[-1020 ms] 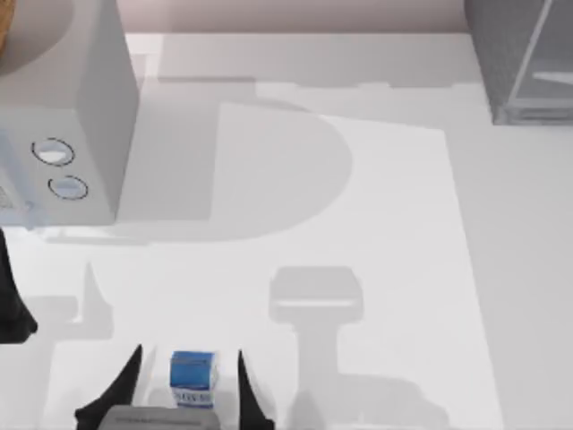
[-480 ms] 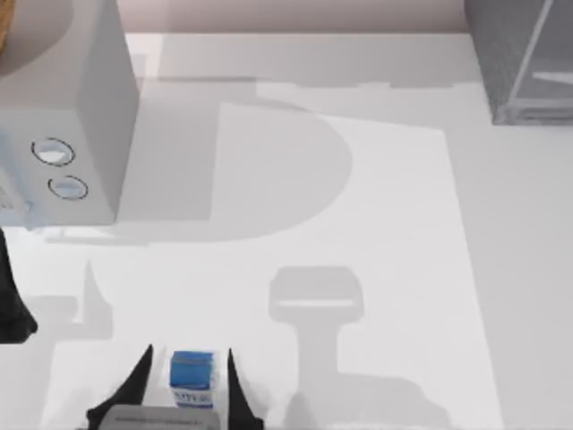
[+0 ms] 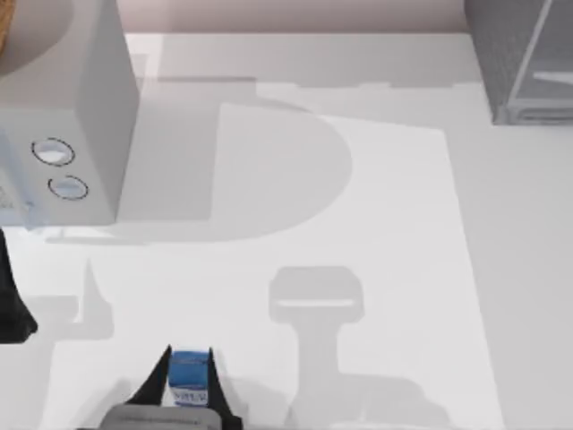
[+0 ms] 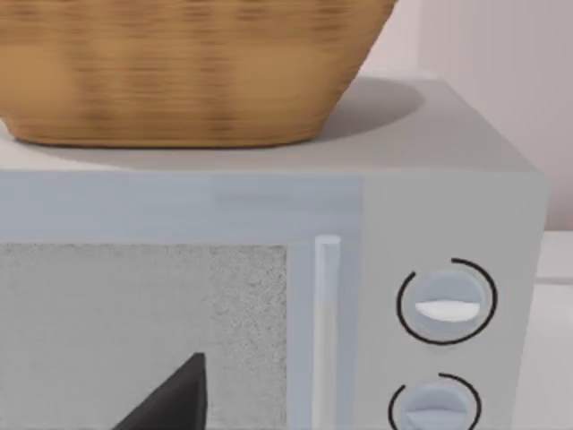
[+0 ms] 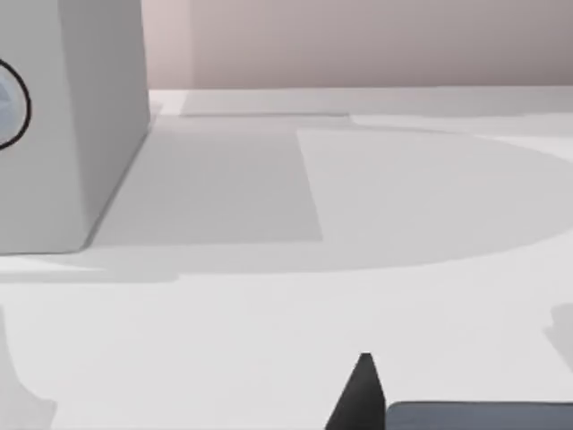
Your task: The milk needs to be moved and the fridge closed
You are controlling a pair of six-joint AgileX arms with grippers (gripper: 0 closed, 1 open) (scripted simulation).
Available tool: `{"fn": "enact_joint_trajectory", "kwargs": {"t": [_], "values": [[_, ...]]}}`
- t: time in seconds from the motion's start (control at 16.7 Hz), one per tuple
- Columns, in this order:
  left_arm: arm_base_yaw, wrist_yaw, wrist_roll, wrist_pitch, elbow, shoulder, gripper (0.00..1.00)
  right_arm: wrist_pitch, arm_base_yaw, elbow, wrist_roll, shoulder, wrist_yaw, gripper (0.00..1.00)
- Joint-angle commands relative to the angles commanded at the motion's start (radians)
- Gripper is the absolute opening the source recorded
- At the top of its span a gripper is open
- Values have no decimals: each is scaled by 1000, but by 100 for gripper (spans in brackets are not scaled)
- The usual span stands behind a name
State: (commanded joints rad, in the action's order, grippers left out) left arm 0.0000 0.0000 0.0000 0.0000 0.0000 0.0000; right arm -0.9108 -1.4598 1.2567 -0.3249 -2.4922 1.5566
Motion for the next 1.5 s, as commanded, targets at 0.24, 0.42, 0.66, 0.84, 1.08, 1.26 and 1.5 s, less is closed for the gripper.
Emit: {"fn": "enact_joint_trajectory", "kwargs": {"t": [0.24, 0.42, 0.66, 0.84, 1.08, 1.26, 1.5], "values": [[0, 0, 0, 0, 0, 0, 100, 0, 0, 0, 0, 0, 0, 0], [0, 0, 0, 0, 0, 0, 100, 0, 0, 0, 0, 0, 0, 0], [0, 0, 0, 0, 0, 0, 100, 11, -2, -6, 1, 3, -4, 0], [0, 0, 0, 0, 0, 0, 100, 50, -1, -10, -12, 41, -14, 0], [0, 0, 0, 0, 0, 0, 100, 106, -3, -13, -30, 92, -5, 0], [0, 0, 0, 0, 0, 0, 100, 114, -5, -14, -31, 97, -1, 0], [0, 0, 0, 0, 0, 0, 100, 112, 4, -19, -26, 98, -11, 0]]}}
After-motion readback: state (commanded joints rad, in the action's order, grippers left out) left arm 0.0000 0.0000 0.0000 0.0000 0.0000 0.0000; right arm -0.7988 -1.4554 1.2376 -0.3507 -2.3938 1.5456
